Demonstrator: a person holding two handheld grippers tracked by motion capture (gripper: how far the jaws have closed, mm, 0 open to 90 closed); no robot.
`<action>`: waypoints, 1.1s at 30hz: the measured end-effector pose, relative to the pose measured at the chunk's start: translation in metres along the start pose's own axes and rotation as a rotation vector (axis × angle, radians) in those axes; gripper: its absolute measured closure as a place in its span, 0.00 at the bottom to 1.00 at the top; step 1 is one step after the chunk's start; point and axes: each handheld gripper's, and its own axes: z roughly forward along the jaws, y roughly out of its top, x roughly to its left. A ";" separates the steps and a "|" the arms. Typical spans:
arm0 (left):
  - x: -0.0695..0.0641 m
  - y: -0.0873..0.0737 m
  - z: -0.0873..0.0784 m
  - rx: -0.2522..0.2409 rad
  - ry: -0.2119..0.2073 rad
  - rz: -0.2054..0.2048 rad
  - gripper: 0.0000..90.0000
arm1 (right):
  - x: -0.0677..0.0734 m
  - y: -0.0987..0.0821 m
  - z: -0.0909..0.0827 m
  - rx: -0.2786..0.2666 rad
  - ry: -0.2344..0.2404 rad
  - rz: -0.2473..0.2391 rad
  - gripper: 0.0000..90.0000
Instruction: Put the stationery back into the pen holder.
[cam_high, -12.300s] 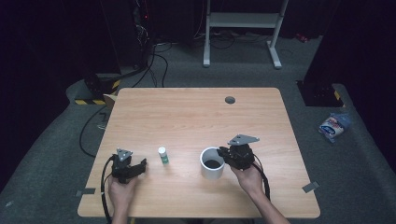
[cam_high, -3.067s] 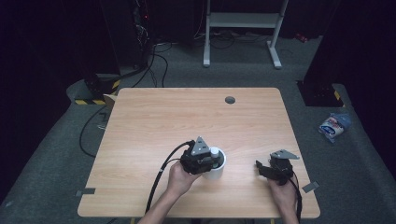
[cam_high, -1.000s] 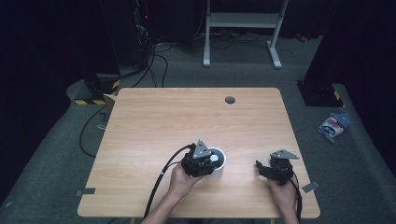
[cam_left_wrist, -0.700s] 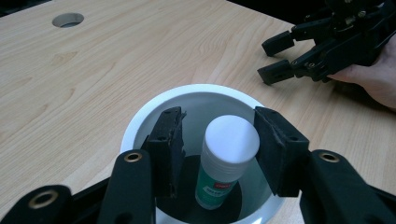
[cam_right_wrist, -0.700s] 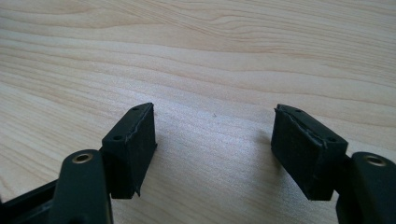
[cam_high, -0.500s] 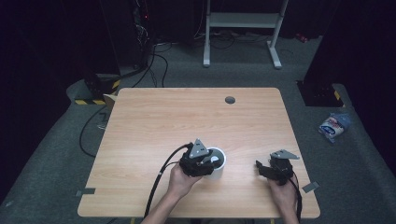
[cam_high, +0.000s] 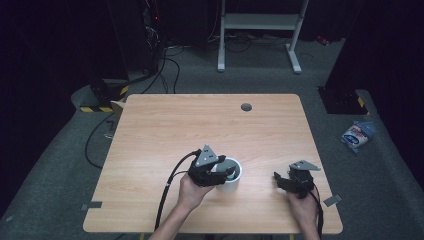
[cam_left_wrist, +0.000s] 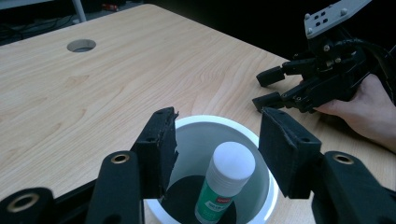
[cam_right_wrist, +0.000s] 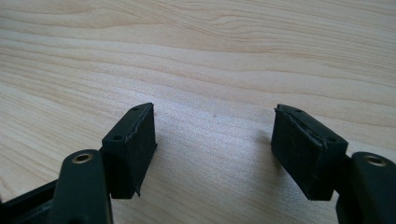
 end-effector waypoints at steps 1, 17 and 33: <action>0.001 0.000 -0.001 0.000 0.003 0.003 0.51 | 0.000 0.000 0.000 0.000 0.000 0.000 0.34; 0.017 -0.004 -0.020 -0.027 0.063 -0.038 0.51 | 0.000 0.000 0.000 0.000 0.000 0.000 0.34; 0.036 -0.014 -0.042 -0.045 0.136 -0.087 0.51 | 0.000 0.000 0.000 0.000 0.000 0.000 0.34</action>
